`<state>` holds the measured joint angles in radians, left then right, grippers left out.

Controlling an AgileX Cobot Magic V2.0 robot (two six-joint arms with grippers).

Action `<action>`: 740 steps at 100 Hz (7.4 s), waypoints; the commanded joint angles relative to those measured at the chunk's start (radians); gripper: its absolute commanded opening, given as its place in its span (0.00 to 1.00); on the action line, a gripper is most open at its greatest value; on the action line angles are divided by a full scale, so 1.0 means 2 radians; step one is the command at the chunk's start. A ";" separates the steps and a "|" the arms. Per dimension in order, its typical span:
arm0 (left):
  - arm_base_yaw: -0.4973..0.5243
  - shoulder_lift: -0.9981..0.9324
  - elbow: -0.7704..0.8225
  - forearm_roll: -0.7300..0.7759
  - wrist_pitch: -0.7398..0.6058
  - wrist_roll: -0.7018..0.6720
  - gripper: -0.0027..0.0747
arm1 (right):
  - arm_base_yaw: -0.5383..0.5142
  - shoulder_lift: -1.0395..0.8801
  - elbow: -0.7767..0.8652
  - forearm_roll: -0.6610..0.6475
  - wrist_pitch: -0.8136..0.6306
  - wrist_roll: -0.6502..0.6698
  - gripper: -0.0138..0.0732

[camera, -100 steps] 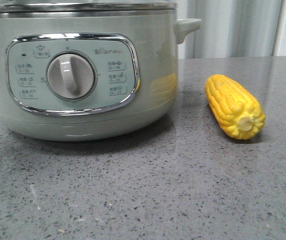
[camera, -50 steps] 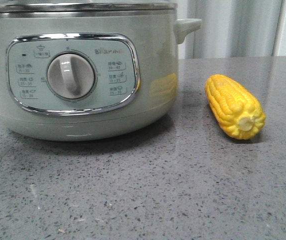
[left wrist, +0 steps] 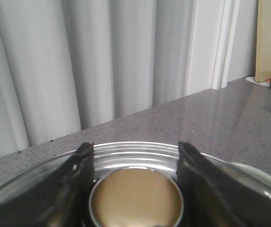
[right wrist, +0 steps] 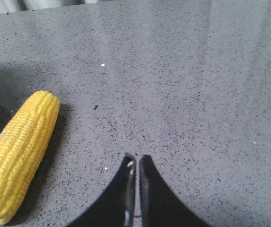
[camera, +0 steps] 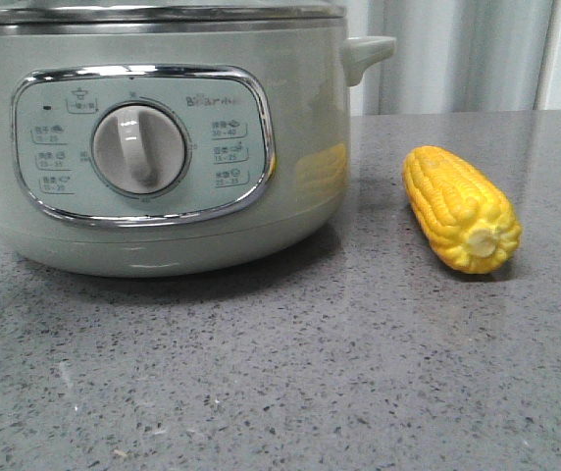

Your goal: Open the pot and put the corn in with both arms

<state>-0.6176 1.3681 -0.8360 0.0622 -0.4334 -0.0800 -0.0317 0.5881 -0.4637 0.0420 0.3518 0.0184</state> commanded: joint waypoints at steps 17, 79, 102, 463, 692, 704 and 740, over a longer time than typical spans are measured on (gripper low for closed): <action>-0.002 -0.049 -0.064 0.004 -0.036 0.000 0.08 | -0.003 0.004 -0.013 0.001 -0.042 0.000 0.07; 0.082 -0.198 -0.078 0.009 0.096 0.061 0.07 | -0.003 0.004 0.002 0.001 -0.064 0.000 0.07; 0.157 -0.273 -0.034 0.009 0.114 0.082 0.07 | -0.003 0.004 0.002 0.001 -0.065 0.000 0.07; 0.233 -0.162 0.303 -0.066 -0.130 0.076 0.44 | -0.003 0.004 0.002 0.001 -0.057 0.000 0.07; 0.233 -0.336 0.231 -0.060 -0.067 0.076 0.67 | 0.142 0.412 -0.276 0.118 0.175 -0.005 0.07; 0.233 -0.336 0.231 -0.060 -0.067 0.076 0.67 | 0.141 0.372 -0.276 0.109 0.175 -0.005 0.07; 0.233 -0.336 0.231 -0.060 -0.067 0.076 0.67 | 0.080 0.233 -0.319 0.094 0.182 -0.030 0.07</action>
<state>-0.1471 0.6998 -0.3356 -0.0586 -0.4973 0.0745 0.1437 1.1217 -1.0341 0.2291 0.7729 0.0125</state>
